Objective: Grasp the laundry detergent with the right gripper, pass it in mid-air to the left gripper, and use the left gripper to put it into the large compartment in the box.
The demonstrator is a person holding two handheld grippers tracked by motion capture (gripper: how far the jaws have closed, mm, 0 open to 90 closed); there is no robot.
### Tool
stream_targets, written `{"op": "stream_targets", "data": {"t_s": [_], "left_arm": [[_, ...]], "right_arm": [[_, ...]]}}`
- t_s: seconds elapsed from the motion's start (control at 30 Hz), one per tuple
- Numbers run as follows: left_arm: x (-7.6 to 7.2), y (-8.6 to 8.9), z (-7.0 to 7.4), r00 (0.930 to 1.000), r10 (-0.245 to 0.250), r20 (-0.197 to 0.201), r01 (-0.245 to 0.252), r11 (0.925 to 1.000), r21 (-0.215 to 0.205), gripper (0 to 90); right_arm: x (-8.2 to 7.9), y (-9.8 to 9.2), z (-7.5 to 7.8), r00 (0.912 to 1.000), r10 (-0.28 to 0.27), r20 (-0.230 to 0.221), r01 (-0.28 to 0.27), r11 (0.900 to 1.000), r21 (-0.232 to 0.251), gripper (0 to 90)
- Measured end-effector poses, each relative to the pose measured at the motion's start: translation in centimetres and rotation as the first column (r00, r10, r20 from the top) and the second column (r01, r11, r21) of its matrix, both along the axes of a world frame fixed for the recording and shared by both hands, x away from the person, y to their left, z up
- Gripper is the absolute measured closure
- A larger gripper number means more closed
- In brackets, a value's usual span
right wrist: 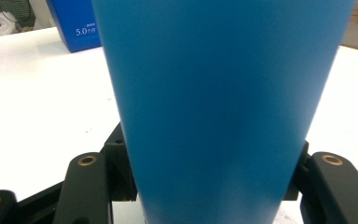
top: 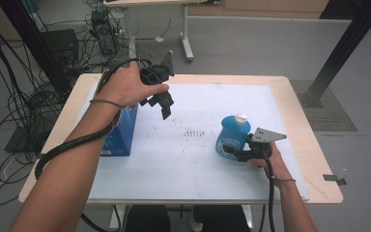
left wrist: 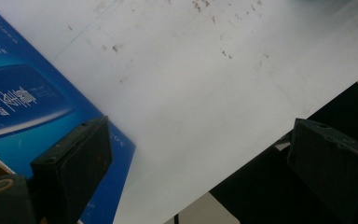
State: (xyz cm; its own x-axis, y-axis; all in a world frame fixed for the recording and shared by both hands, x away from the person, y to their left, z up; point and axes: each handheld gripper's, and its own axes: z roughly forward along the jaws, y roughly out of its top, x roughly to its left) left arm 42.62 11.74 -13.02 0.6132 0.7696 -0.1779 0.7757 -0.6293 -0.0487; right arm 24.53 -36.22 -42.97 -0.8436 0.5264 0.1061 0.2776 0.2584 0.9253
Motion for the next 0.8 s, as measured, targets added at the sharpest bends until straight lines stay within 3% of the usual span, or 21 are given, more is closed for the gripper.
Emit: {"op": "stream_targets", "data": {"t_s": [0.47, 0.8], "left_arm": [[-0.4, 0.13, 0.12, 1.0, -0.006, 0.007, 0.006, 0.9999, -0.008, 6.9], [-0.51, 0.09, 0.34, 0.9995, -0.028, 0.012, 0.028, 0.9994, -0.018, 6.9]], "right_arm": [[0.23, -0.14, 0.23, 0.9999, 0.009, -0.006, -0.009, 1.0, -0.004, 41.2], [0.13, -0.75, 0.63, 0.9998, 0.005, -0.018, -0.004, 1.0, 0.026, 41.3]]}}
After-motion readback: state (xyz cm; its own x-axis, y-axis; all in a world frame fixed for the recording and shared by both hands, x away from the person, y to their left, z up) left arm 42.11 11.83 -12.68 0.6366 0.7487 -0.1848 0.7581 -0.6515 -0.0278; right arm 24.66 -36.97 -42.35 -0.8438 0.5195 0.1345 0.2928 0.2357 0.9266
